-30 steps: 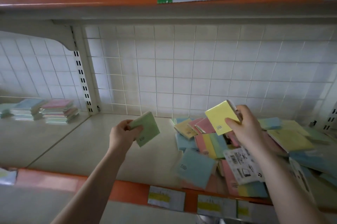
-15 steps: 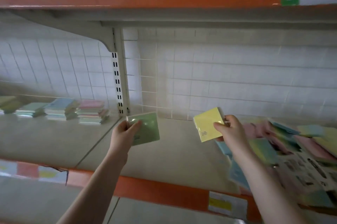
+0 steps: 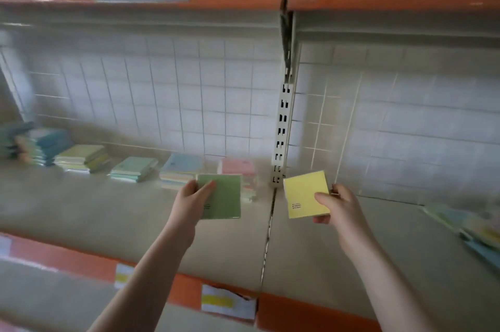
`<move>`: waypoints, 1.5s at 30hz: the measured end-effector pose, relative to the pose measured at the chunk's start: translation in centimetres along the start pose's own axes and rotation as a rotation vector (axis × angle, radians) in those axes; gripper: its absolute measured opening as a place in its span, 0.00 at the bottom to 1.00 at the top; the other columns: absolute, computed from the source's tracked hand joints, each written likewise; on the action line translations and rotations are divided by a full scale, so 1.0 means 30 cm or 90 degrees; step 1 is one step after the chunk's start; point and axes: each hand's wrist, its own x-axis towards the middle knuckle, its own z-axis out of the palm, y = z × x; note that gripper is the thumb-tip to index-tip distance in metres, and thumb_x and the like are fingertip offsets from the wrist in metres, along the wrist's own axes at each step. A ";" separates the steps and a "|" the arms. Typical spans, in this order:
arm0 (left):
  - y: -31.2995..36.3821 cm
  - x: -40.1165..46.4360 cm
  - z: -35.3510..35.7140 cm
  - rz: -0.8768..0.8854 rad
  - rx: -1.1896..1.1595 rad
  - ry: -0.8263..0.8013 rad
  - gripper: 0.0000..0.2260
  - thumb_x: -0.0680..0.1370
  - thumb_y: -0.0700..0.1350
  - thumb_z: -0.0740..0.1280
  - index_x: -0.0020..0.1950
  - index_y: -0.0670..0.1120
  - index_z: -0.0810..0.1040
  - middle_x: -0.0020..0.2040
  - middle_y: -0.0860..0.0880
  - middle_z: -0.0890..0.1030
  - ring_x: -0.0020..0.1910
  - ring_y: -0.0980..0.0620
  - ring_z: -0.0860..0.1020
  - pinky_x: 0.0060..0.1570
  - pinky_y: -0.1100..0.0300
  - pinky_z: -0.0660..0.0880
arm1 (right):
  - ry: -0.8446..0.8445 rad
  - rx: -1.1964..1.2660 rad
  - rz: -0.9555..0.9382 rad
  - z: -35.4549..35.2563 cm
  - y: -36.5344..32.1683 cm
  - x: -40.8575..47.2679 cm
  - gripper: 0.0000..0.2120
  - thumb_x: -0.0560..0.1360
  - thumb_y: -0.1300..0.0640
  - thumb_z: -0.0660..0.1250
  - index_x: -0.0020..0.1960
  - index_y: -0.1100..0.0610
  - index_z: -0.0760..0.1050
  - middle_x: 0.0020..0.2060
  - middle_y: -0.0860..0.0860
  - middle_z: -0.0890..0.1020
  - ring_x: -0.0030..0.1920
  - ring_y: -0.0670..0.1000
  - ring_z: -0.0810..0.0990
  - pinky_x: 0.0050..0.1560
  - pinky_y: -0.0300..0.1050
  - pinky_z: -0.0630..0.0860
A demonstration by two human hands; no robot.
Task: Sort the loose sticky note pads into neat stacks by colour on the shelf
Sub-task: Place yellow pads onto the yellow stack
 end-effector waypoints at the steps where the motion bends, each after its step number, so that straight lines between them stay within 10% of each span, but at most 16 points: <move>1: 0.009 0.015 -0.031 0.000 0.000 0.011 0.05 0.78 0.40 0.65 0.42 0.45 0.76 0.39 0.46 0.78 0.40 0.47 0.75 0.42 0.55 0.72 | -0.008 0.009 0.000 0.038 -0.009 0.002 0.05 0.75 0.68 0.64 0.49 0.63 0.70 0.39 0.54 0.75 0.35 0.51 0.75 0.26 0.42 0.74; 32: 0.183 0.616 -1.235 -0.088 -0.018 0.062 0.05 0.79 0.39 0.63 0.43 0.45 0.74 0.38 0.45 0.76 0.34 0.50 0.73 0.33 0.59 0.68 | 0.007 0.104 -0.010 1.321 -0.059 -0.094 0.04 0.75 0.69 0.62 0.47 0.61 0.71 0.38 0.55 0.77 0.36 0.52 0.75 0.22 0.36 0.73; 45: 0.229 0.740 -1.167 -0.120 0.014 -0.051 0.06 0.79 0.40 0.63 0.42 0.46 0.74 0.39 0.46 0.76 0.36 0.50 0.74 0.37 0.58 0.69 | 0.094 0.095 -0.015 1.369 -0.063 -0.080 0.07 0.76 0.68 0.61 0.43 0.58 0.71 0.39 0.55 0.76 0.37 0.53 0.76 0.23 0.36 0.74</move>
